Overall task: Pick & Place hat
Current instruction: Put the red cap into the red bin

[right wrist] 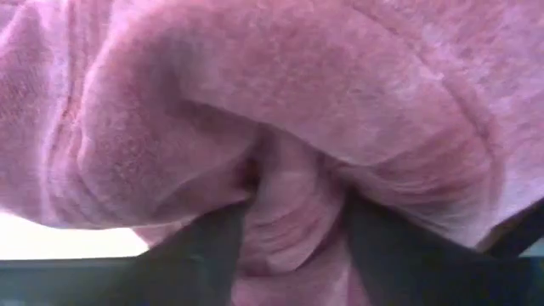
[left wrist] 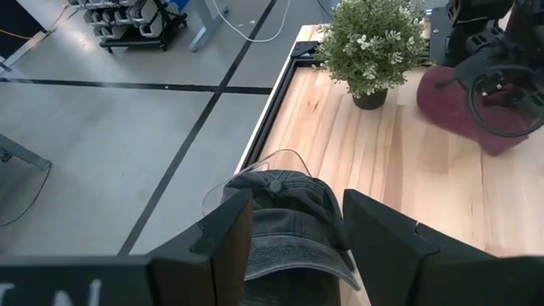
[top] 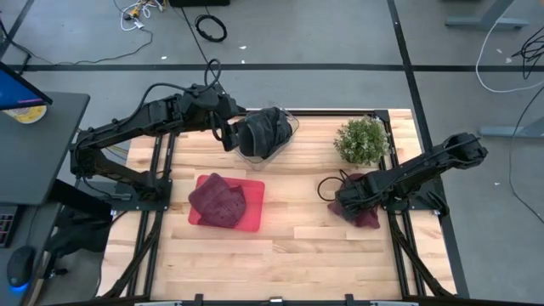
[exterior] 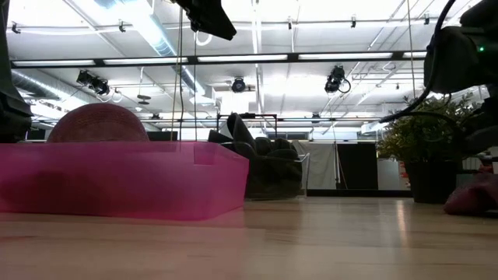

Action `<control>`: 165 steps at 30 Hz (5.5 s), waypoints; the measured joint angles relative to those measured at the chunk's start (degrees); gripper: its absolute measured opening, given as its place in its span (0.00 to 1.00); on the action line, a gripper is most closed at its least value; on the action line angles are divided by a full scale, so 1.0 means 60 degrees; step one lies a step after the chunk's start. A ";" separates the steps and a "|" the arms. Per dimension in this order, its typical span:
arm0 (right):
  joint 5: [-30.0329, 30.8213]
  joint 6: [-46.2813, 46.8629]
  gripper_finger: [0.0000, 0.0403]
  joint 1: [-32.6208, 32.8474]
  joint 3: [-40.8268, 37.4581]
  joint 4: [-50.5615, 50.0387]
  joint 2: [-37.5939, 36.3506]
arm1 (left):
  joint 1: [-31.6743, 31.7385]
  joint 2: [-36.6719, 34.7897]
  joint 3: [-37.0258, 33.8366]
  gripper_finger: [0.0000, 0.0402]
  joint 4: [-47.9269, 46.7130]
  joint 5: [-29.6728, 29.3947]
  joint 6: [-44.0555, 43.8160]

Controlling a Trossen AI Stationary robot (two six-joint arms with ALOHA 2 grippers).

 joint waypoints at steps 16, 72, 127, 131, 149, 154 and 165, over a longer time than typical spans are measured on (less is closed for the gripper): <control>-0.0016 -0.3291 0.03 0.0182 0.2974 -0.1499 -0.0609 | 0.0004 0.0000 0.0000 0.47 0.0000 0.0000 0.0072; -0.6174 -0.7669 0.03 -0.3703 0.7402 1.0114 -0.0259 | 0.0487 -0.0101 -0.0004 0.47 0.6498 0.8077 -0.5736; -0.6900 -0.6415 0.87 -0.6412 0.7371 0.5757 -0.0964 | 0.0224 -0.2229 -0.0004 0.03 0.0416 0.7004 0.3346; -0.6896 -0.6376 0.85 -0.6419 0.7212 0.5767 -0.0969 | -0.0232 -0.2190 -0.0004 0.03 -0.0630 0.5998 0.4056; -0.5302 -0.5842 0.80 -0.6419 0.7184 0.5370 -0.0965 | -0.2814 -0.1117 -0.0003 0.03 -0.4207 0.2362 0.7354; -0.4813 -0.5703 0.80 -0.6419 0.7180 0.5308 -0.0965 | -0.3212 -0.0969 -0.0004 0.03 -0.5103 0.2612 0.7690; -0.4302 -0.5592 0.80 -0.6415 0.7180 0.5296 -0.0957 | -0.3275 -0.0164 0.0004 0.03 -0.5069 0.2648 0.8925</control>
